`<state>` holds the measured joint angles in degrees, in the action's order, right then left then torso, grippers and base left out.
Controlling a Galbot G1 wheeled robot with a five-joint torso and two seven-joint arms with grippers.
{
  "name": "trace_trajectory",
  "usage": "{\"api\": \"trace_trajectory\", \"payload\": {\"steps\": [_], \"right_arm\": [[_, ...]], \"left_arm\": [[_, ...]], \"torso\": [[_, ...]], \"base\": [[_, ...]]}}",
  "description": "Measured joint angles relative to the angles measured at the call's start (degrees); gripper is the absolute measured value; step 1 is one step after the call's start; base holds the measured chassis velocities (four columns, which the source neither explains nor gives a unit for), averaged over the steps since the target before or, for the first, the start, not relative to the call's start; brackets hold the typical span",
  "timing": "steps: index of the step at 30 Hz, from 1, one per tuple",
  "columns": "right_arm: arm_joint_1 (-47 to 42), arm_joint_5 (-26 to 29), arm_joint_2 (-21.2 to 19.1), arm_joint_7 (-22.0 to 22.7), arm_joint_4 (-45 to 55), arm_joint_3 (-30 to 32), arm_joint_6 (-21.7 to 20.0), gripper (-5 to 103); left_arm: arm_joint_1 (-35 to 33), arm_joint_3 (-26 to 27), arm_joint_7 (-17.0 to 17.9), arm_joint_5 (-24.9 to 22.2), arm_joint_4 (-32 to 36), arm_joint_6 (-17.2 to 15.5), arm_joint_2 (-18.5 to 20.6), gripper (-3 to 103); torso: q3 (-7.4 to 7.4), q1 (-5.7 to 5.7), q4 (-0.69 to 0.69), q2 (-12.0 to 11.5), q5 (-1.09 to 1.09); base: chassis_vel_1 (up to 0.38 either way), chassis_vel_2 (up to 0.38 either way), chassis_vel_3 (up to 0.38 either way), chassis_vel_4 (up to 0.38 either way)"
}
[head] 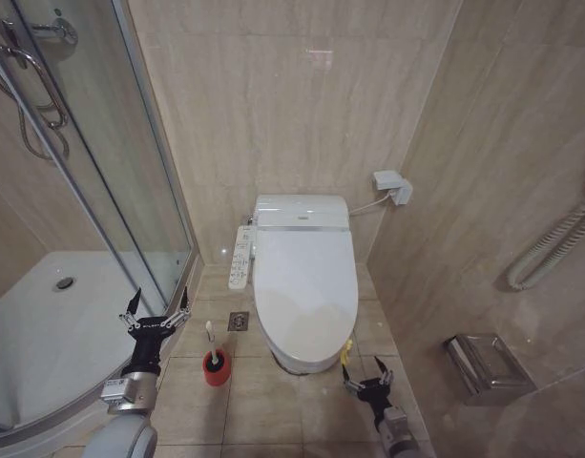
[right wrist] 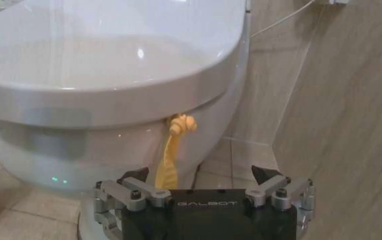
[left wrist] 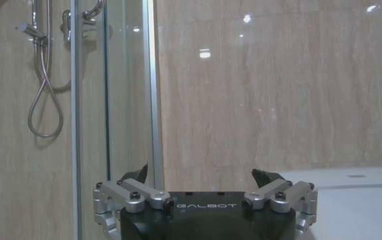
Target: Open the toilet lid, clean the toilet bowl with a toilet brush, close the toilet lid, and flush.
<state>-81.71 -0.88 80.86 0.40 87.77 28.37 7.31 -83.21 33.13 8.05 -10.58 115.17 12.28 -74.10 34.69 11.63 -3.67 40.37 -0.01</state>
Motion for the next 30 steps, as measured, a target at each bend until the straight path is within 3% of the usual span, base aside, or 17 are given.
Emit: {"api": "trace_trajectory", "payload": {"steps": [16, 25, 26, 30], "right_arm": [[7.4, -2.1, 2.5, 0.8, -9.7, 1.0, 2.7, 100], [9.0, -2.8, 3.1, 1.2, -11.8, 1.0, 3.8, 98], [9.1, -2.8, 3.0, 1.2, -11.8, 1.0, 3.9, 74], [9.2, -2.8, 2.7, 1.2, -11.5, 1.0, 4.1, 74]], "left_arm": [[0.0, 0.0, 0.0, 0.0, 0.0, 0.0, 0.0, 100], [0.0, 0.0, 0.0, 0.0, 0.0, 0.0, 0.0, 100], [0.0, 0.0, 0.0, 0.0, 0.0, 0.0, 0.0, 100], [0.0, 0.0, 0.0, 0.0, 0.0, 0.0, 0.0, 100]], "torso": [[0.01, 0.0, -0.05, 0.0, -0.02], [0.01, 0.0, -0.01, 0.0, 0.0], [0.01, 0.0, -0.01, 0.0, 0.01], [0.0, 0.0, 0.02, 0.0, 0.02]], "base": [[0.0, 0.0, 0.0, 0.0], [0.0, 0.0, 0.0, 0.0], [0.0, 0.0, 0.0, 0.0], [0.0, 0.0, 0.0, 0.0]]}}
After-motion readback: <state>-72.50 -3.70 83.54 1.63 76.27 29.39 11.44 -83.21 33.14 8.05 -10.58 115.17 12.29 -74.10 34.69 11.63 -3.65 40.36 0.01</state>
